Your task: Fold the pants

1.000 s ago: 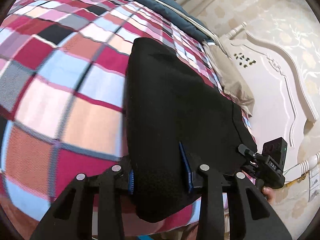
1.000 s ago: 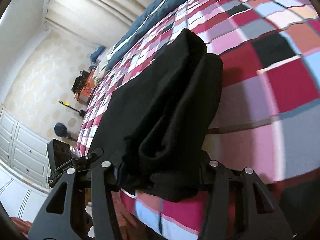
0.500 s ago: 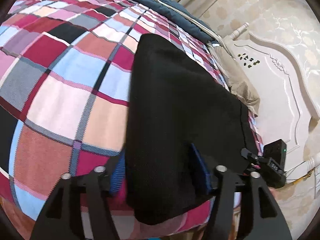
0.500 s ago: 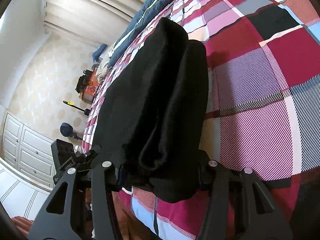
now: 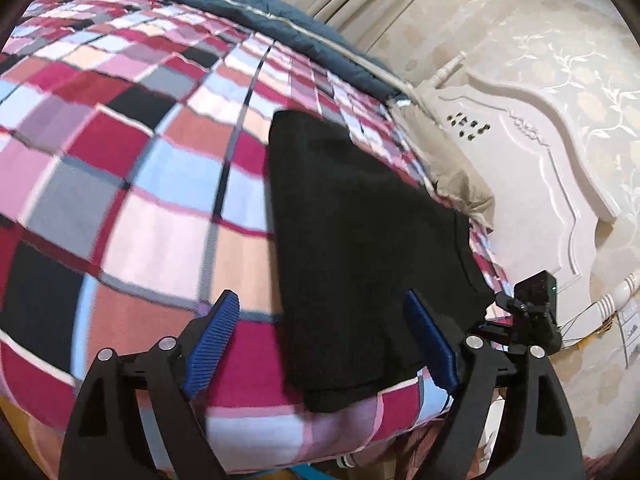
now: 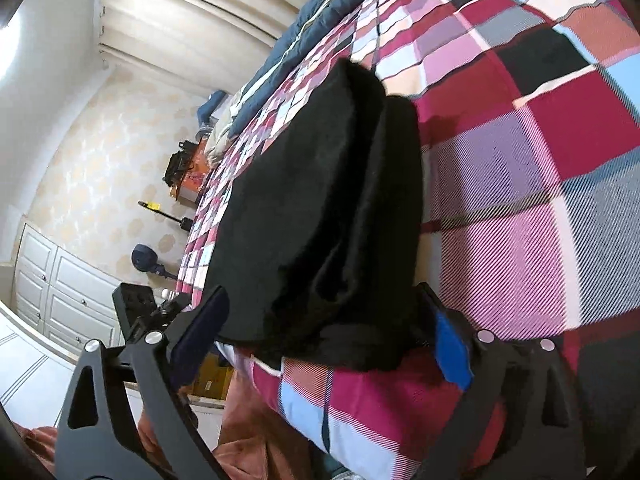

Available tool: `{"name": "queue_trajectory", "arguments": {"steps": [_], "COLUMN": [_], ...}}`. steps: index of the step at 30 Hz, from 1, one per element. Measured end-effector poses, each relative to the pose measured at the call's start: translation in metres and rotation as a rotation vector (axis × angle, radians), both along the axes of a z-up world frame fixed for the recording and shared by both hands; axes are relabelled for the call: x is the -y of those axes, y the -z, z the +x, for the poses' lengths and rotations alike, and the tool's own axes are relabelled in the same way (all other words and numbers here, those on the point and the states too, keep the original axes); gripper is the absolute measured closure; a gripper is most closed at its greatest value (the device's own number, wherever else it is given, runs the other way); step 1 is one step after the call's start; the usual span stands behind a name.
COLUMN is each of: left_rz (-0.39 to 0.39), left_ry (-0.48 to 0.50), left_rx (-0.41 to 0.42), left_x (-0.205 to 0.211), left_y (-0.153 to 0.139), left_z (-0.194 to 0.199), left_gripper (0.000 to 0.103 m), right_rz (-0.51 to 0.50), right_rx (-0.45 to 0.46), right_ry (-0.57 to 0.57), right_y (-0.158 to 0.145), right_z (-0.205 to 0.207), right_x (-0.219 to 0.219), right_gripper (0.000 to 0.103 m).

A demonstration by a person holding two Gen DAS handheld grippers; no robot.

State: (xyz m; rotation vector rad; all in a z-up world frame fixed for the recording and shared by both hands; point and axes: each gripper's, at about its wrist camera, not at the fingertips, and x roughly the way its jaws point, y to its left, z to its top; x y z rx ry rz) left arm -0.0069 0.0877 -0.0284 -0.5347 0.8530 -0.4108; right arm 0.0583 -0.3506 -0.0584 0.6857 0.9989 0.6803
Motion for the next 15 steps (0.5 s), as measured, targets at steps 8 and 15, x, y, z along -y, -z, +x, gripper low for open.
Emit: {"name": "queue_trajectory", "arguments": {"steps": [8,15], "left_rz": [-0.069,-0.157], "left_ry": [0.012,0.060], "left_rx": [-0.061,-0.143], "left_x": [-0.011,-0.011], "left_y": [0.015,0.028], "left_z": [0.051,0.117], "left_gripper": [0.020,0.020], "right_rz": [0.018,0.086], "right_rx": [-0.003,-0.063], "right_ry": [0.071,0.016], "right_y": [-0.004,0.011], "right_z": [0.049,0.098], "right_x": [0.013,0.006], "right_gripper": [0.009,0.009]}}
